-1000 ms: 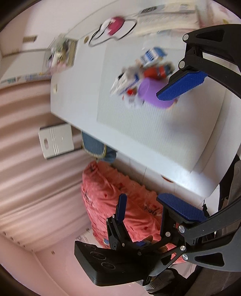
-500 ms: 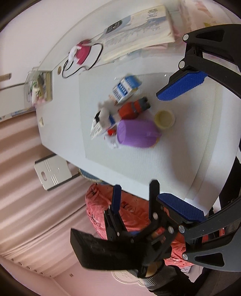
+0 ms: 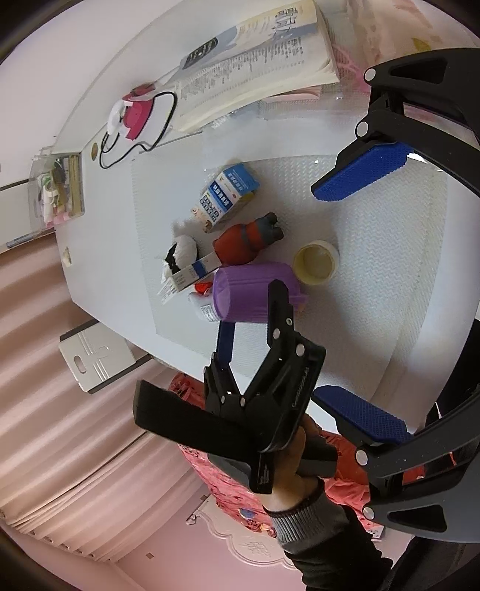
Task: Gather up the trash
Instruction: 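Grasp the purple ribbed cup with the left tool, then grasp the tape roll with the right tool while the left tool holds the purple cup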
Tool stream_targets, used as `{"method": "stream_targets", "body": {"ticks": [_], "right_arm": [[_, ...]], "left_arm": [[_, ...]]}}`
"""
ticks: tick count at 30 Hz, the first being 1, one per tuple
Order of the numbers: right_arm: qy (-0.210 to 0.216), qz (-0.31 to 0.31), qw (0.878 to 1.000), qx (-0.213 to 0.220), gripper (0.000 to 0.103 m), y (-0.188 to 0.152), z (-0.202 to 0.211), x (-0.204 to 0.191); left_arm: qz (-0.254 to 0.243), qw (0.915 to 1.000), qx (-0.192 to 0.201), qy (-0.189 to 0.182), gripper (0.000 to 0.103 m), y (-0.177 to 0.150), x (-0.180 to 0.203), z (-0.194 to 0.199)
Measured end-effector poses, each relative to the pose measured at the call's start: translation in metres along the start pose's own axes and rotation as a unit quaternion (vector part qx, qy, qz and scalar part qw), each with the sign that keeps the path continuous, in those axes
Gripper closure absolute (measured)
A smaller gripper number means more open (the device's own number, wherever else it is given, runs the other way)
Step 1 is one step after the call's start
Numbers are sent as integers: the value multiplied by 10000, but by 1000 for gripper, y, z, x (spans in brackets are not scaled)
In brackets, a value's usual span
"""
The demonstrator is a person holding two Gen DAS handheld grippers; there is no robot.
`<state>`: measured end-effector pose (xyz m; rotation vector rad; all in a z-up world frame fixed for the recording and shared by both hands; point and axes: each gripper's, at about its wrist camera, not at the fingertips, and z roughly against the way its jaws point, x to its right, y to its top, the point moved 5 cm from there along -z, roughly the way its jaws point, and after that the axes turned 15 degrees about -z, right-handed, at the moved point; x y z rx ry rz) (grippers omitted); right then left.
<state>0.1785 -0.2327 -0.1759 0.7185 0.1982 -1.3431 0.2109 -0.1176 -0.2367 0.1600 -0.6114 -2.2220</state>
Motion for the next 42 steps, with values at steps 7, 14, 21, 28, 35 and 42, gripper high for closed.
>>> {"method": "stream_targets", "body": {"ticks": [7, 14, 21, 28, 35, 42], "right_arm": [[38, 2, 9999, -129, 5, 0, -13, 8], [55, 67, 9996, -256, 5, -3, -22, 8], [65, 128, 9994, -324, 5, -2, -31, 5], [-72, 378, 9985, -401, 17, -4, -54, 4], [-267, 463, 9967, -607, 22, -7, -79, 11], [-385, 602, 9951, -686, 38, -7, -95, 13]], "left_arm": [[68, 9999, -131, 8, 34, -1, -10, -19], [-31, 10000, -34, 38, 36, -3, -6, -9], [96, 9993, 332, 173, 36, 0, -11, 35], [170, 9982, 365, 434, 36, -20, -16, 73], [493, 9970, 434, 405, 36, -39, -23, 81], [607, 9960, 490, 431, 36, -47, -22, 92]]}}
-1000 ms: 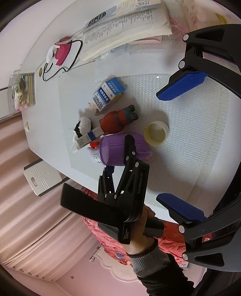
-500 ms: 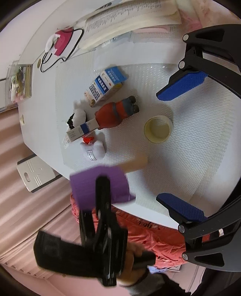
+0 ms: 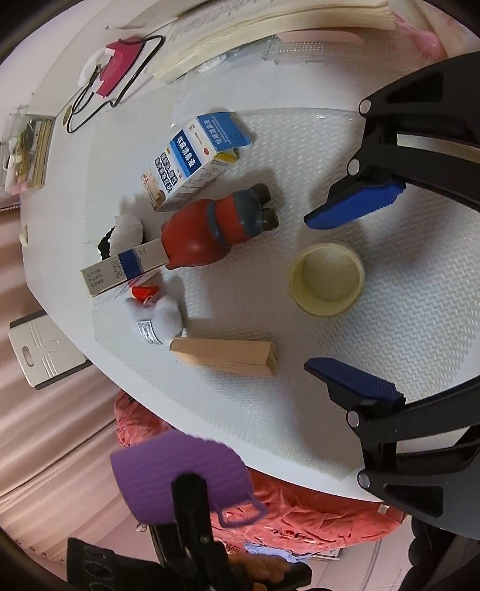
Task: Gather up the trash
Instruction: 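Grasp the tape roll with the right tool while the left tool holds the purple cup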
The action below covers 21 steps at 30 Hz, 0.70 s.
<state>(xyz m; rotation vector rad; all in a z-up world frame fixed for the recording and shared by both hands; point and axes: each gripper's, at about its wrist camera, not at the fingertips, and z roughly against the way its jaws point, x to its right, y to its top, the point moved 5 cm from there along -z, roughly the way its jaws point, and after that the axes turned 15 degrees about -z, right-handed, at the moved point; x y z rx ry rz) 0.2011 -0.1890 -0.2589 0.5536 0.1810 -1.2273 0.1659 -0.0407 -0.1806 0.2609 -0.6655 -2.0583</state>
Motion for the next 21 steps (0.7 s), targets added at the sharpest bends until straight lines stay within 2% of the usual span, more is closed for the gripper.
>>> {"method": "stream_targets", "body": {"ticks": [1, 5, 7, 13, 21], "right_arm": [[-30, 27, 10000, -21, 43, 0, -2, 0], [-190, 172, 9996, -79, 51, -3, -6, 0], [-297, 257, 9992, -56, 60, -2, -7, 2], [-332, 522, 9980, -111, 61, -6, -7, -1], [201, 849, 9962, 26, 61, -3, 38, -31]], "left_arm": [[29, 10000, -11, 9, 36, -1, -1, 0], [123, 9999, -46, 2, 36, -10, -1, -1], [136, 9999, -65, -19, 36, -13, 2, -3], [120, 9998, -128, -7, 36, -21, 9, -7], [16, 9999, -147, 67, 36, -26, 21, 14]]}}
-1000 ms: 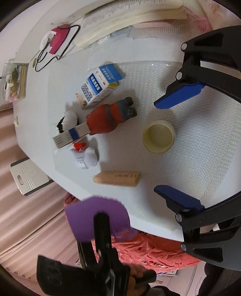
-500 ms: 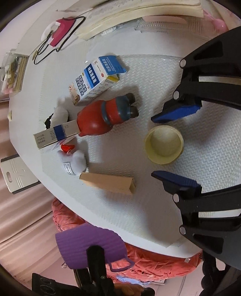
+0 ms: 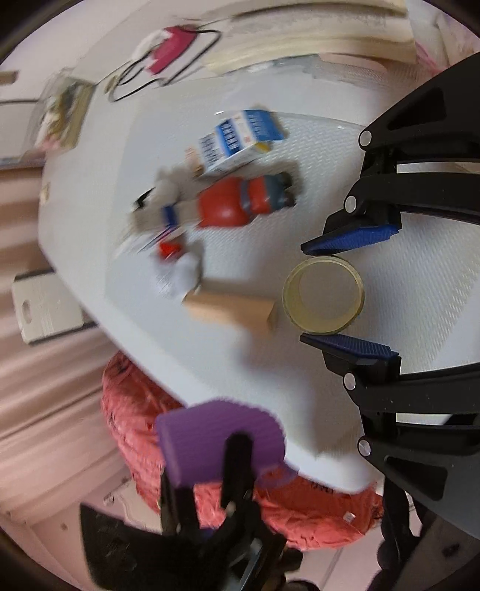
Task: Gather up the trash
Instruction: 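Grasp the tape roll with the right tool while the left tool holds the purple cup, then carry the purple cup and tape roll with both tools over the orange bin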
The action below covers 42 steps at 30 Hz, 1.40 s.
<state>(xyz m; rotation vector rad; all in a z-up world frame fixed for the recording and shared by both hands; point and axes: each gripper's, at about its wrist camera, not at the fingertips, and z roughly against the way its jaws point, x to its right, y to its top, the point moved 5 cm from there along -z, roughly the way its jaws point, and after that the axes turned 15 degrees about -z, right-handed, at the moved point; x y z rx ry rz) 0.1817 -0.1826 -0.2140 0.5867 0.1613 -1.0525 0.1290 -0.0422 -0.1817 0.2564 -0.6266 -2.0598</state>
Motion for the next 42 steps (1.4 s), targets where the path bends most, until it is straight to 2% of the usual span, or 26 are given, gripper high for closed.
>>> {"method": "stream_targets", "body": {"ticks": [9, 17, 31, 36, 42], "right_arm": [[588, 556, 9961, 345, 61, 24, 50, -74], [944, 1084, 9890, 337, 61, 29, 51, -149], [1508, 1992, 9682, -72, 61, 32, 1, -290], [1638, 2193, 9614, -290, 61, 31, -29, -335], [1655, 2228, 9589, -597, 61, 32, -79, -370]], "left_arm": [[-59, 9987, 143, 482, 36, -19, 7, 70], [305, 9948, 194, 954, 36, -63, -4, 124], [1342, 9802, 193, 1442, 36, -151, -48, 172], [1625, 9759, 123, 1453, 36, -176, -72, 174], [1911, 9713, 104, 1416, 36, -204, -108, 167]]}}
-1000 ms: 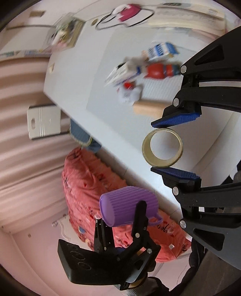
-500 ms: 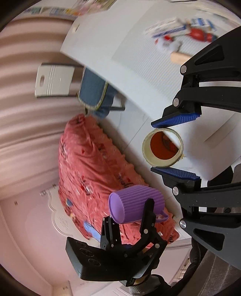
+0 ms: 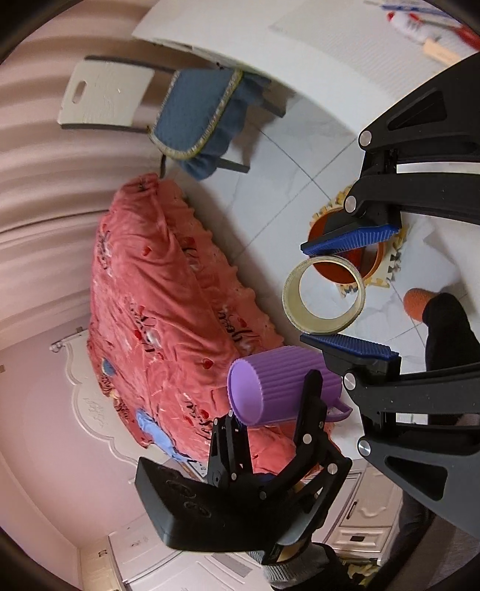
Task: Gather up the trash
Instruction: 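Carry the purple cup and tape roll with both tools over the orange bin, then open the left tool to drop the purple cup while the right tool releases the tape roll into the bin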
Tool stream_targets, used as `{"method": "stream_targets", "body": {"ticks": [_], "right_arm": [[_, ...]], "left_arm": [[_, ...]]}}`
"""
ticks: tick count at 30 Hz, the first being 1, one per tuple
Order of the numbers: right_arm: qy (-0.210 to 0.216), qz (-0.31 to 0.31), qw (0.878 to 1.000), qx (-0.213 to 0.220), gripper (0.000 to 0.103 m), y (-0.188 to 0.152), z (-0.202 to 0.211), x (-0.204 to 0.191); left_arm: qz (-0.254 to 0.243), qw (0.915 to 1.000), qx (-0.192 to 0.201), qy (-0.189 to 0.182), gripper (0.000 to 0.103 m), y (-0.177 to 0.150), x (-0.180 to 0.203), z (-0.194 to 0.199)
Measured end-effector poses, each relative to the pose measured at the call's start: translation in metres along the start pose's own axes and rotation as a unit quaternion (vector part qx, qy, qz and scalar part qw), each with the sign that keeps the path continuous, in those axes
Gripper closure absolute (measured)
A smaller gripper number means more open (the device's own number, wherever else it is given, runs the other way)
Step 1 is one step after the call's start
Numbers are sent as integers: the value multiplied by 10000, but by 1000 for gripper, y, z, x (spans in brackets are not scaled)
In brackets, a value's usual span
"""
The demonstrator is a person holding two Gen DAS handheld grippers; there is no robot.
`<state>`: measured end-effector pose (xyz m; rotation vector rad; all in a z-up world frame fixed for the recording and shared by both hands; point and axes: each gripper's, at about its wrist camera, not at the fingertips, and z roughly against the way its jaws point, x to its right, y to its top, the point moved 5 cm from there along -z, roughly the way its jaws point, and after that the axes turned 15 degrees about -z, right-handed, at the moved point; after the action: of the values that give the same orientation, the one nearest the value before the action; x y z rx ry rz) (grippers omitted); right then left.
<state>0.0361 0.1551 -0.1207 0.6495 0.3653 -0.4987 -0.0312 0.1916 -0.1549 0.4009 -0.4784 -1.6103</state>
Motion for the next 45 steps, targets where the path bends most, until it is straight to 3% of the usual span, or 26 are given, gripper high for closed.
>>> {"method": "stream_targets", "body": {"ticks": [12, 19, 26, 30, 45], "right_arm": [[-55, -354, 9985, -415, 61, 21, -121, 19], [-136, -640, 9966, -505, 61, 18, -153, 38], [-233, -878, 9942, -573, 61, 6, -164, 53], [-267, -967, 9931, -605, 61, 3, -169, 59], [-188, -730, 9938, -814, 61, 18, -201, 48]], "left_arm": [[293, 9985, -240, -386, 36, -35, -61, -72], [377, 9959, -436, -694, 36, -48, -79, -120], [228, 9953, -570, -754, 34, -45, -82, -147], [210, 9957, -599, -673, 22, -44, -87, -153], [269, 9956, -710, -547, 22, -59, -101, -128]]}}
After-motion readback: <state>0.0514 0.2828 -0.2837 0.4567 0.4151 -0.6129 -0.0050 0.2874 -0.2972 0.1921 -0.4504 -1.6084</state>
